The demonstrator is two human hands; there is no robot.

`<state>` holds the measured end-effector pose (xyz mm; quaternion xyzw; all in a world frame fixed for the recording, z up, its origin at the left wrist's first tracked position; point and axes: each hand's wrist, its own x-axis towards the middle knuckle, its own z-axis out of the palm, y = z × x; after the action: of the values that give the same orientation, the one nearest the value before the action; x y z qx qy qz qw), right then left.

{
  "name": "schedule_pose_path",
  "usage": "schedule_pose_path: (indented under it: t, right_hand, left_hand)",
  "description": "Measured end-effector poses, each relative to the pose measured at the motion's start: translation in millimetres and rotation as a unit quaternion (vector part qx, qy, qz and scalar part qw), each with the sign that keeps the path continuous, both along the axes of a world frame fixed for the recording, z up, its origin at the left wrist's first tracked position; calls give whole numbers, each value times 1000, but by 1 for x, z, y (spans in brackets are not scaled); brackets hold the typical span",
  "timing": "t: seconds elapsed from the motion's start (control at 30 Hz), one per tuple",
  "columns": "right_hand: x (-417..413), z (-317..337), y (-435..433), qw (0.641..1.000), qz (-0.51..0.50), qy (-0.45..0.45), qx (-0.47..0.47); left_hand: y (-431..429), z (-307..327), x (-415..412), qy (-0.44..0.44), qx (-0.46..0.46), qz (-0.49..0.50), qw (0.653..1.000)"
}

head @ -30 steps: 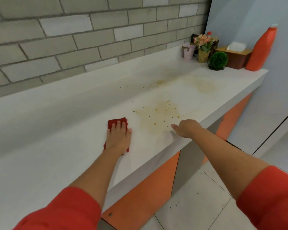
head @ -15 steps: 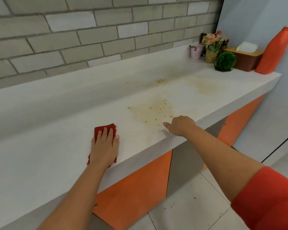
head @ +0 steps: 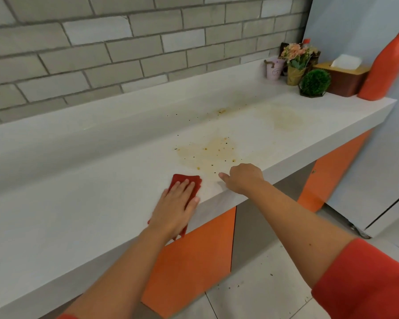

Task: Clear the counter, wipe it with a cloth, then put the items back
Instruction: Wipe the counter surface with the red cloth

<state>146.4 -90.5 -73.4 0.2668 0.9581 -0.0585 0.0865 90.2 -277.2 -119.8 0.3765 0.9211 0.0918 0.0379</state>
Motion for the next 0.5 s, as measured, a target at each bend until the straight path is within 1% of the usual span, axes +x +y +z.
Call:
schedule_pose_path:
  t: [0.13, 0.23, 0.33, 0.5]
  right_hand:
    - [0, -4, -2, 1000, 4, 2, 9]
    - [0, -5, -4, 1000, 9, 5, 19]
    - [-1, -3, -7, 999, 16, -12, 29]
    - [-2, 2, -9, 999, -10, -23, 30]
  left_hand:
    - [-15, 4, -28, -33, -10, 89, 995]
    - [7, 0, -43, -27, -15, 127, 991]
    - [38, -3, -40, -22, -13, 101, 995]
    - [62, 2, 2, -29, 12, -10, 999]
